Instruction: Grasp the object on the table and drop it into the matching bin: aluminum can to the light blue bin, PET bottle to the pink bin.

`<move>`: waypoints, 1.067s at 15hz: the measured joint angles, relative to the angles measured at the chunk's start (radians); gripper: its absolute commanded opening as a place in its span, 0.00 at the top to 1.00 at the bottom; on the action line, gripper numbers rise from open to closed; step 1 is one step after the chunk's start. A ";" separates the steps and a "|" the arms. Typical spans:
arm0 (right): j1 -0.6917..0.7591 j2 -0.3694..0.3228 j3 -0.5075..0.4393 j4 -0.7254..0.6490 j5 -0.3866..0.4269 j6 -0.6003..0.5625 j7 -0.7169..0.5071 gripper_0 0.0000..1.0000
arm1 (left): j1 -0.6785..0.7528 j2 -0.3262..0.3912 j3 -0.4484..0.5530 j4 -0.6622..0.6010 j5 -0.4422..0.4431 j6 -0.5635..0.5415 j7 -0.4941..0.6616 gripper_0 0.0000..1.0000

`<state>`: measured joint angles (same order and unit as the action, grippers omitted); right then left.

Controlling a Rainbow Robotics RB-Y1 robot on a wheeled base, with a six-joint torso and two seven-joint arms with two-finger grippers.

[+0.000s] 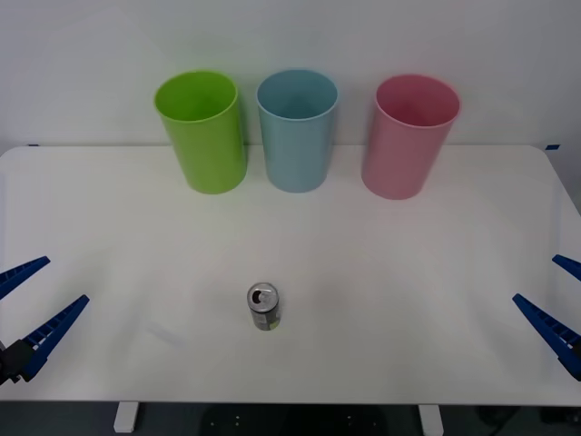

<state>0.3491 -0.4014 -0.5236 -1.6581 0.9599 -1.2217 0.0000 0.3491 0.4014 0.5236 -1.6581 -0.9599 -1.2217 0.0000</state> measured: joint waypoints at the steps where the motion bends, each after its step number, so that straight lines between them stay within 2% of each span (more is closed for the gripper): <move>1: 0.000 0.000 0.000 0.000 0.000 0.000 0.000 0.00 | 0.000 0.000 0.000 0.000 0.000 0.000 0.000 0.00; 9: 0.040 -0.012 0.021 0.001 -0.006 0.004 0.007 0.00 | 0.000 0.000 0.000 0.000 0.000 0.000 0.000 0.00; 13: 0.020 -0.019 0.071 0.010 -0.006 0.004 0.027 0.00 | 0.000 0.000 0.000 0.000 0.000 0.000 0.000 0.00; 16: -0.028 -0.020 0.111 0.072 0.024 -0.029 0.060 0.00 | 0.000 0.000 0.000 0.000 0.000 0.000 0.000 0.00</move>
<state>0.3215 -0.4217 -0.4125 -1.5865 0.9839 -1.2511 0.0601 0.3490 0.4014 0.5236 -1.6580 -0.9599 -1.2217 0.0000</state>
